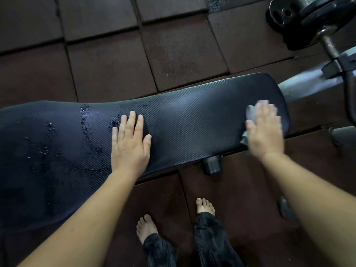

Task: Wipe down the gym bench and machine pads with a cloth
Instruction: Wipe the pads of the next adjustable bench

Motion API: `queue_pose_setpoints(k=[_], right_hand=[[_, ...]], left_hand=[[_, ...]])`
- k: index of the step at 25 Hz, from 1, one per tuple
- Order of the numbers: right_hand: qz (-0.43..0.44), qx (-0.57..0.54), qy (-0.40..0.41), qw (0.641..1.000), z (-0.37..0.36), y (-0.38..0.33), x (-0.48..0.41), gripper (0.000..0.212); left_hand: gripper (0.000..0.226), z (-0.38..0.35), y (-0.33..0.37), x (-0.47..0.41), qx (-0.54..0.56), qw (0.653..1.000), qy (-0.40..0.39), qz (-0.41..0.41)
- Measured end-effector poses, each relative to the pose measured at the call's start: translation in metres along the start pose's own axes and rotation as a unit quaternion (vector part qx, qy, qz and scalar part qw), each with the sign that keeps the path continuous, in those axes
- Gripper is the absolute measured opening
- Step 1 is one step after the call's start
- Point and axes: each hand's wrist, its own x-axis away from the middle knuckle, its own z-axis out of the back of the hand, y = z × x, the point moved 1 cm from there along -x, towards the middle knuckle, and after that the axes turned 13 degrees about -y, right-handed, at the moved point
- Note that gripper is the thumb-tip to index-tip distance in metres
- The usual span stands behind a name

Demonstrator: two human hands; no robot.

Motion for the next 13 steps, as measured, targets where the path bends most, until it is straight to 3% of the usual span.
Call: queue_pose_setpoints(k=[2, 4, 7, 10, 11, 13], right_hand=[[-0.065, -0.035, -0.013, 0.997, 0.012, 0.016, -0.013, 0.086], [-0.065, -0.058, -0.011, 0.996, 0.014, -0.026, -0.016, 0.088], [0.074, 0.014, -0.009, 0.997, -0.003, -0.142, 0.008, 0.08], [0.263, 0.083, -0.058, 0.96, -0.026, -0.228, 0.047, 0.072], [0.29, 0.091, -0.071, 0.95, -0.027, -0.229, 0.046, 0.071], [0.258, 0.071, -0.044, 0.962, -0.017, -0.203, 0.022, 0.07]], left_hand=[[0.065, 0.002, -0.002, 0.001, 0.0, 1.0, 0.002, -0.003], [0.067, 0.003, -0.003, 0.002, -0.003, 1.0, -0.007, -0.024], [0.066, 0.008, -0.017, 0.002, -0.012, 1.0, -0.009, -0.027], [0.064, 0.015, -0.04, -0.001, -0.016, 1.0, -0.002, -0.002], [0.064, 0.017, -0.047, -0.001, -0.018, 1.0, -0.005, 0.002], [0.065, 0.02, -0.063, -0.002, -0.015, 1.0, -0.007, 0.009]])
